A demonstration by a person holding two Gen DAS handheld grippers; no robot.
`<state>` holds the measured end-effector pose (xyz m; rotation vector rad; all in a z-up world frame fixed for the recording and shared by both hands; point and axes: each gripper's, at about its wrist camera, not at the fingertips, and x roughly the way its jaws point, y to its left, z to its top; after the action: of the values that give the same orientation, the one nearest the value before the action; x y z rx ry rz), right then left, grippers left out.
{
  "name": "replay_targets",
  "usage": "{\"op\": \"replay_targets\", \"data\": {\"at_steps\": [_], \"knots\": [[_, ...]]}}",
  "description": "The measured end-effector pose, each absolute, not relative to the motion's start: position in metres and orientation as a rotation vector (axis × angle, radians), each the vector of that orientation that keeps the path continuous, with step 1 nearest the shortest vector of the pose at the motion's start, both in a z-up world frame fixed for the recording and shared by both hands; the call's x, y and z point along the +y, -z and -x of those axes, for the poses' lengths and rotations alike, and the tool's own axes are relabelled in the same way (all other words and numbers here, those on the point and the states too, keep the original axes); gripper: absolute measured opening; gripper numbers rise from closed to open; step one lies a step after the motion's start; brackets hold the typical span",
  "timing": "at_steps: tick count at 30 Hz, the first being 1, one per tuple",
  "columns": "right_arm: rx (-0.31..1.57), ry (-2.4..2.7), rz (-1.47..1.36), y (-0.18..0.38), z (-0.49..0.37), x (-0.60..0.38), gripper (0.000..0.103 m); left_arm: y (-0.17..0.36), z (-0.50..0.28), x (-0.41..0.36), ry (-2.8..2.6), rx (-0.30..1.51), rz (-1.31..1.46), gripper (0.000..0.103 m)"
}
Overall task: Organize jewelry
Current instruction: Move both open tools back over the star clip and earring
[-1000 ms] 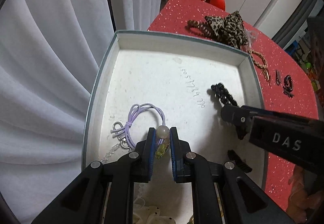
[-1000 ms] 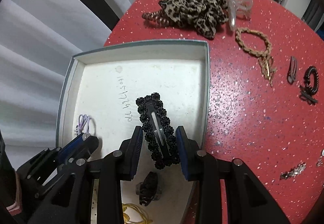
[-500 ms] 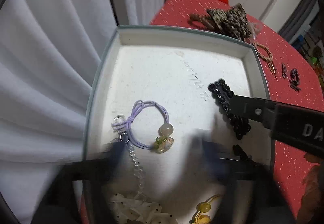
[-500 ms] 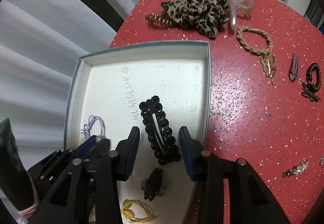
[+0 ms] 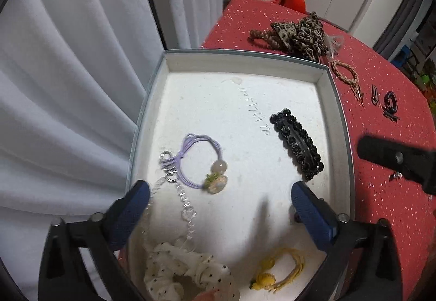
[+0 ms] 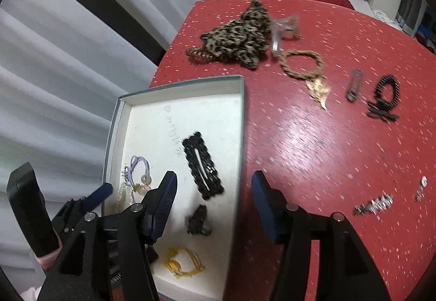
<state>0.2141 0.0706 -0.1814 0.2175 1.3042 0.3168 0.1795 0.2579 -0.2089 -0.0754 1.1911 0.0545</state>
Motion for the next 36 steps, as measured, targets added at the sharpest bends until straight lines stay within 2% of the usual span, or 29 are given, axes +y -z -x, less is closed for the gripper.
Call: {"op": "replay_targets", "data": {"at_steps": [2,5,11,14,17,36], "knots": [[1.311,-0.303,-0.222,0.182,-0.207,0.062,0.061,0.203,-0.174,0.261,-0.056,1.189,0.086,0.103],[1.313,-0.29,-0.232,0.185,-0.192,0.049,0.08,0.195,-0.163,0.266,-0.059,1.193,0.107,0.103],[1.341,-0.254,-0.245,0.191,-0.16,0.021,0.08,0.181,-0.134,0.266,-0.055,1.197,0.084,0.103],[1.354,-0.225,-0.266,0.192,-0.146,0.006,0.085,0.176,-0.12,0.261,-0.048,1.21,0.071,0.103],[1.365,-0.197,-0.296,0.192,-0.132,-0.011,0.086,0.17,-0.108,0.25,-0.033,1.224,0.048,0.103],[1.433,0.046,-0.447,0.198,-0.034,-0.14,0.087,0.151,-0.081,0.107,0.259,1.285,-0.082,0.103]]}}
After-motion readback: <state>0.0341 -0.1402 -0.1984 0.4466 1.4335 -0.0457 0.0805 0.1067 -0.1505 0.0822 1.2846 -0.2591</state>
